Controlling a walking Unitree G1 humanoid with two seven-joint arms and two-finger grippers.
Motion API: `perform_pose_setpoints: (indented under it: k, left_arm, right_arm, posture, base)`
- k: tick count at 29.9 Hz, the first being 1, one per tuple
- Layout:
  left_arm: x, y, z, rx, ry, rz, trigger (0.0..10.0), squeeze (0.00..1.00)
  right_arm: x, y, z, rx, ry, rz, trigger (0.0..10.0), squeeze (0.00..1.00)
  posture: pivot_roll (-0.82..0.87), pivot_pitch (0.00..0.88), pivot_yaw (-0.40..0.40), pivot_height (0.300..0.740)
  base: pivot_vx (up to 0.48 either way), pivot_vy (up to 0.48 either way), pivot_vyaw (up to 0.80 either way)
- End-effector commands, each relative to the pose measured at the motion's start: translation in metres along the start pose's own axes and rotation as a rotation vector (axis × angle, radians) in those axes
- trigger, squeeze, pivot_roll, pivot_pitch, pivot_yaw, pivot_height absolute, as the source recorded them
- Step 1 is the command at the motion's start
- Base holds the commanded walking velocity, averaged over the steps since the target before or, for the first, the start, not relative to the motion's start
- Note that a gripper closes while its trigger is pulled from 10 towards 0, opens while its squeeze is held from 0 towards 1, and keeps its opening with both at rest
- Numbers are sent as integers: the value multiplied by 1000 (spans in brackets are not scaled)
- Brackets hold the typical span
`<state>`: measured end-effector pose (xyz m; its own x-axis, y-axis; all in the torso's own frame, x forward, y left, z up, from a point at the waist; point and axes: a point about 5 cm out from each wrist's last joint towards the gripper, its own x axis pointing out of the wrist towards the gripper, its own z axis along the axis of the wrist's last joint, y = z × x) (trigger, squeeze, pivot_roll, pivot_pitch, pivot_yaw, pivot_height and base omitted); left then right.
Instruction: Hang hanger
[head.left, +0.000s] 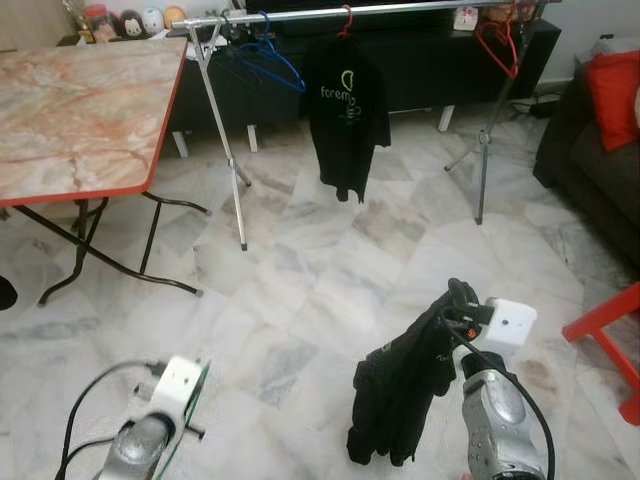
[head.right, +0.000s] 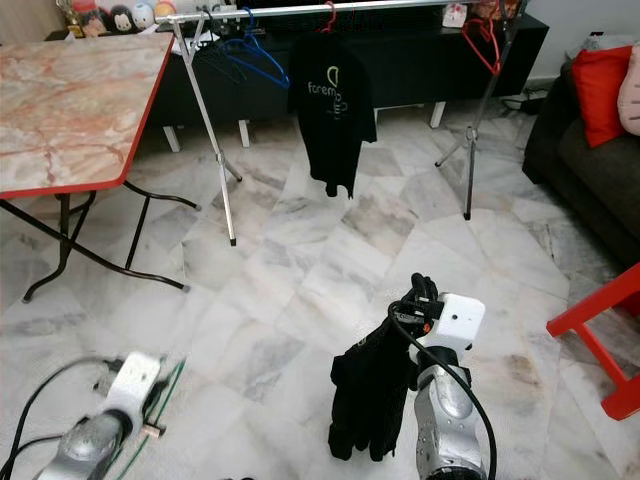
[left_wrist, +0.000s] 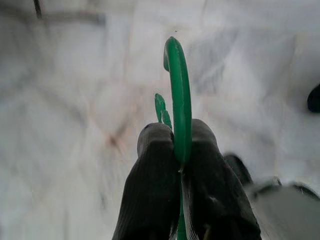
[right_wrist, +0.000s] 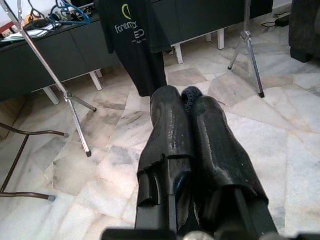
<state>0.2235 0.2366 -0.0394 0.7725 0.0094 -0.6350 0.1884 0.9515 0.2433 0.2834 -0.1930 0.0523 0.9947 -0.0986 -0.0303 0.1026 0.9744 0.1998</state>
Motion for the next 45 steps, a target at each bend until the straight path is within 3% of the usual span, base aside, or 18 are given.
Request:
perform_pose_setpoints:
  k: [1, 4, 6, 9, 14, 21, 45]
  left_arm:
    - [-4, 4, -18, -80, 82, 51, 10000, 0]
    - [-9, 1, -38, -138, 174, 75, 10000, 0]
    - [-15, -7, -56, -101, 267, 39, 10000, 0]
    - [-17, -10, -60, -80, 287, 19, 10000, 0]
    - [-15, -15, -58, -30, 278, -11, 10000, 0]
    - [-13, -18, -56, -35, 284, -14, 10000, 0]
    - [-15, -29, -62, -81, 316, -24, 10000, 0]
  right_arm:
    - [3, 1, 7, -13, -29, 5, 10000, 0]
    - [4, 1, 7, -31, -30, 4, 10000, 0]
    - [1, 4, 4, -36, -22, 14, 10000, 0]
    - [0, 4, 3, -50, -22, 19, 10000, 0]
    - [-3, 1, 3, -54, -23, 7, 10000, 0]
    - [-1, 3, 3, -56, -19, 7, 10000, 0]
    - [7, 7, 10, -61, -39, 13, 10000, 0]
  posture:
    - [-38, 11, 30, 740]
    - [-37, 0, 23, 740]
    - [-49, 0, 27, 740]
    - [-60, 0, 31, 740]
    - [-55, 0, 34, 740]
    - [-50, 0, 32, 740]
    - [-46, 16, 22, 740]
  base:
    - [0, 0, 0]
    - [0, 0, 0]
    - [0, 0, 0]
    - [0, 0, 0]
    - [0, 0, 0]
    - [0, 0, 0]
    - [0, 399, 0]
